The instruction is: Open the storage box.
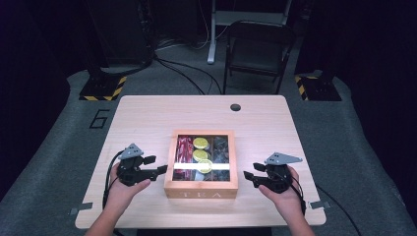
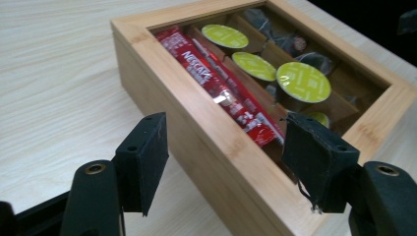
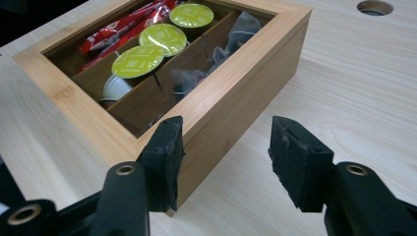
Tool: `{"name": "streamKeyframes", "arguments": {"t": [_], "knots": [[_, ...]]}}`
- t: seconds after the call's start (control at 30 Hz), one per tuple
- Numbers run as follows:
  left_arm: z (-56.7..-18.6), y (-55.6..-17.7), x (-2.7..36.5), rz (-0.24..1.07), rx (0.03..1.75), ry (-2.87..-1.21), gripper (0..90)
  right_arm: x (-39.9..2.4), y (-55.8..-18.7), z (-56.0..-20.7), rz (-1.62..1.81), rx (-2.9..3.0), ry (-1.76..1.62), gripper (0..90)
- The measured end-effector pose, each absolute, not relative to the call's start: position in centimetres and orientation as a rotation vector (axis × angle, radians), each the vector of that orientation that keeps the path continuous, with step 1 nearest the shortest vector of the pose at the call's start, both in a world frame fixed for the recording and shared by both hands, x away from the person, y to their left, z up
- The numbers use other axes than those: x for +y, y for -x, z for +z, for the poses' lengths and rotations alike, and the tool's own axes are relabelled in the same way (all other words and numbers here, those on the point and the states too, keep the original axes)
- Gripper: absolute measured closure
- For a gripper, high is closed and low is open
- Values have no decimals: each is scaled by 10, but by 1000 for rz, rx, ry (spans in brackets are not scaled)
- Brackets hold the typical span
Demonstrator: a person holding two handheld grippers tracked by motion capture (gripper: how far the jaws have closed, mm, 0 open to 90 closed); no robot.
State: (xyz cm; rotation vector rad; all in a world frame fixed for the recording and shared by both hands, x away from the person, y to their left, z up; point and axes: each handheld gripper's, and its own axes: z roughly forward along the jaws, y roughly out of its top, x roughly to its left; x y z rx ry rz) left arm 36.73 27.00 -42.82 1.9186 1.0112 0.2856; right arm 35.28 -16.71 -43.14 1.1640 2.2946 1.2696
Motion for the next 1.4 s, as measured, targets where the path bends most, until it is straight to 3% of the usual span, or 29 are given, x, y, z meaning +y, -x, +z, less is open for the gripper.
{"name": "streamKeyframes", "arguments": {"t": [0.2, 0.3, 0.37, 0.47, 0.7, 0.9, 1.4], "knots": [[-426, -361, 263, 355, 996, -1946, 291, -169, -345, -431, 1263, 2261, -1166, 352], [-424, -357, 261, 351, 988, -1947, 266, -169, -344, -429, 1270, 2256, -1177, 355], [-424, -354, 260, 335, 983, -1940, 265, -169, -341, -428, 1260, 2270, -1152, 432], [-428, -352, 262, 324, 974, -1945, 268, -168, -338, -429, 1279, 2283, -1135, 480], [-437, -347, 265, 326, 962, -1935, 366, -163, -334, -441, 1261, 2286, -1095, 495], [-444, -343, 270, 345, 939, -1960, 397, -163, -332, -449, 1272, 2277, -1089, 499], [-454, -343, 278, 322, 975, -1942, 473, -158, -318, -449, 1298, 2370, -947, 852]]}}
